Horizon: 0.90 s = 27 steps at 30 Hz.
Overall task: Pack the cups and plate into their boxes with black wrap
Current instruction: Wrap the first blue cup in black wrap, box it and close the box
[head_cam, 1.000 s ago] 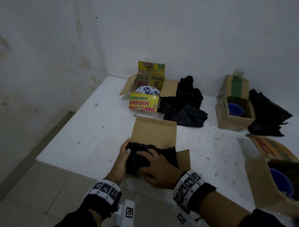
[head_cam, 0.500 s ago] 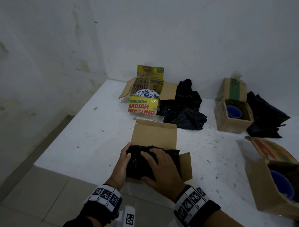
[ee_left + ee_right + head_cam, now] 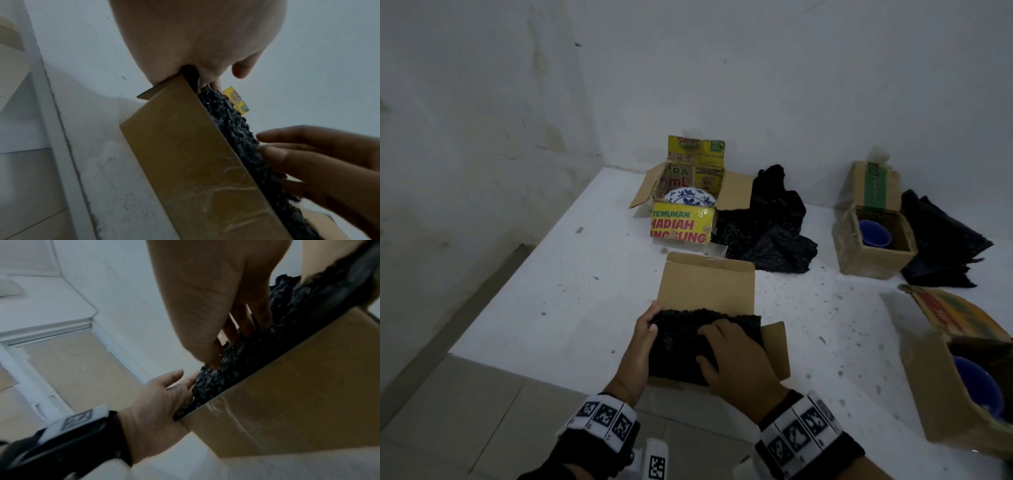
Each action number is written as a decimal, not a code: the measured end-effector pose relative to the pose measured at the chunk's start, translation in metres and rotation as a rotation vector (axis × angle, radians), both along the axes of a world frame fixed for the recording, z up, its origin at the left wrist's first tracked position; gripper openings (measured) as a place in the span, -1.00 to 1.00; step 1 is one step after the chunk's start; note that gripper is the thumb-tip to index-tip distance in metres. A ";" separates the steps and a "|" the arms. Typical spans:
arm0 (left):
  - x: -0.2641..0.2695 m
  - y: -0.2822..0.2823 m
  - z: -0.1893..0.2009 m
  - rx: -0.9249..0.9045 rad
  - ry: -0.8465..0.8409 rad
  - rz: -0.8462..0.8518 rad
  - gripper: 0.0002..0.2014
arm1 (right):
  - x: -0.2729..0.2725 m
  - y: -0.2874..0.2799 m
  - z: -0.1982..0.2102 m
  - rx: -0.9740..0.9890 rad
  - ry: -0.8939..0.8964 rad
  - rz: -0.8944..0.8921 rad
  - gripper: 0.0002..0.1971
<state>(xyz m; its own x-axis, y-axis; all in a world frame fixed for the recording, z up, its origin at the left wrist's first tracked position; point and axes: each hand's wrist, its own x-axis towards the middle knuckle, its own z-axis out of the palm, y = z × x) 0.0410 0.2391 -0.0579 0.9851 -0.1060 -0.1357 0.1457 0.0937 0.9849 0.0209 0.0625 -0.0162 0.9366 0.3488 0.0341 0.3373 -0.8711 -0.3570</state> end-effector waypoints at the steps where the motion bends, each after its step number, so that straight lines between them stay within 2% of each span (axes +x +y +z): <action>1: 0.000 0.000 0.001 -0.003 0.002 -0.001 -0.56 | -0.005 -0.001 -0.001 -0.004 -0.093 -0.037 -0.56; 3: -0.001 0.000 0.001 0.014 -0.004 -0.007 -0.54 | -0.016 0.000 -0.010 -0.012 -0.160 -0.119 -0.53; 7: -0.001 0.000 -0.002 0.033 -0.030 -0.015 -0.51 | -0.033 0.003 -0.031 -0.052 -0.023 -0.193 -0.28; 10: -0.001 0.000 -0.004 0.028 -0.042 -0.016 -0.48 | -0.034 0.010 -0.037 -0.096 0.128 -0.200 -0.21; 12: 0.000 0.000 -0.003 0.045 -0.052 -0.023 -0.45 | -0.031 0.013 -0.033 -0.043 0.144 -0.204 -0.08; 14: 0.000 0.000 -0.003 0.053 -0.051 -0.026 -0.56 | -0.025 0.012 -0.029 0.017 0.195 -0.187 0.07; 15: 0.000 0.000 -0.003 0.050 -0.049 -0.029 -0.58 | -0.021 0.009 -0.023 0.044 0.229 -0.195 0.05; 16: 0.001 0.000 -0.003 0.044 -0.044 -0.031 -0.57 | -0.018 0.007 -0.017 0.070 0.237 -0.197 -0.08; 18: 0.001 0.000 -0.004 0.038 -0.031 -0.028 -0.51 | -0.012 0.000 -0.005 0.080 0.238 -0.167 -0.47; 19: 0.002 0.000 -0.004 0.035 -0.025 -0.024 -0.52 | -0.010 -0.004 0.002 0.058 0.232 -0.122 -0.56; 23: 0.002 0.000 -0.004 0.045 -0.018 -0.031 -0.52 | -0.009 -0.025 0.022 -0.230 0.181 0.093 -0.41; 27: 0.001 0.000 -0.003 0.038 -0.021 -0.038 -0.50 | -0.005 -0.030 0.017 -0.315 0.127 0.173 -0.33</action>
<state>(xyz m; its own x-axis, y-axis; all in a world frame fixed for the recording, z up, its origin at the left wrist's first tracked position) 0.0423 0.2395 -0.0608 0.9830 -0.1387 -0.1200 0.1281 0.0505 0.9905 0.0161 0.0326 0.0012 0.8528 0.4771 -0.2126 0.4596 -0.8788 -0.1287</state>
